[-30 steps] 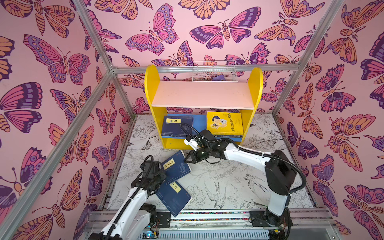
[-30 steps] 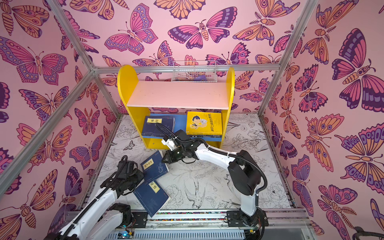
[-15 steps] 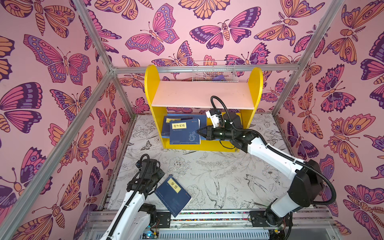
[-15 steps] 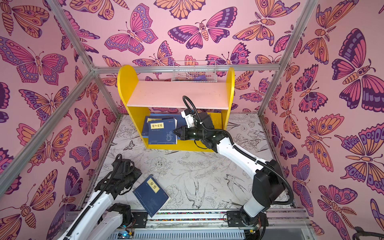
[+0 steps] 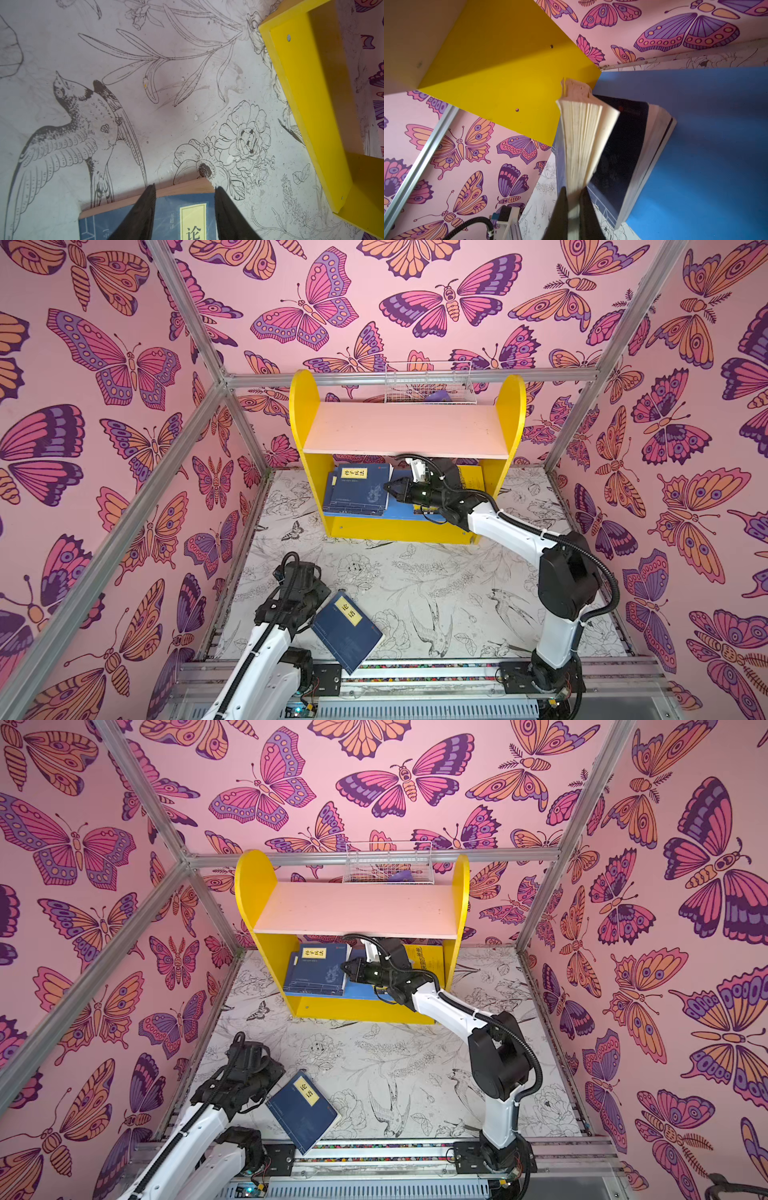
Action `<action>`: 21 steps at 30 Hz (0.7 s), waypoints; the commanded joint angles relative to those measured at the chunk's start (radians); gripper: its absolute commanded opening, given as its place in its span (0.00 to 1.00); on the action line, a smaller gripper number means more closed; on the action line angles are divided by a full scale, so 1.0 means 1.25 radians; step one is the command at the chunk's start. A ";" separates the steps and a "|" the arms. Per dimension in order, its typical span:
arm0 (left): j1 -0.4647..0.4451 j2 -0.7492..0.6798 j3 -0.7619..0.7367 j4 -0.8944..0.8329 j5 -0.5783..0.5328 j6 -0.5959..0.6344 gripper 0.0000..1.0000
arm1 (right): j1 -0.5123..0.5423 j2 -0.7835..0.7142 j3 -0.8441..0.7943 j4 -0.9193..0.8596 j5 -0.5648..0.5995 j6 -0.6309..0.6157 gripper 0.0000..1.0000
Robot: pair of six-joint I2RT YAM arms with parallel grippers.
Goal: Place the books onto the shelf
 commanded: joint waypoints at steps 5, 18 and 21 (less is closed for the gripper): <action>0.000 0.017 -0.009 0.009 0.011 -0.001 0.49 | -0.011 0.064 0.124 0.023 -0.016 0.026 0.00; -0.001 0.029 -0.011 0.020 0.021 -0.005 0.49 | -0.011 0.101 0.169 -0.070 -0.044 0.010 0.03; 0.000 0.030 -0.012 0.025 0.028 -0.007 0.49 | -0.010 0.102 0.178 -0.099 -0.010 -0.004 0.41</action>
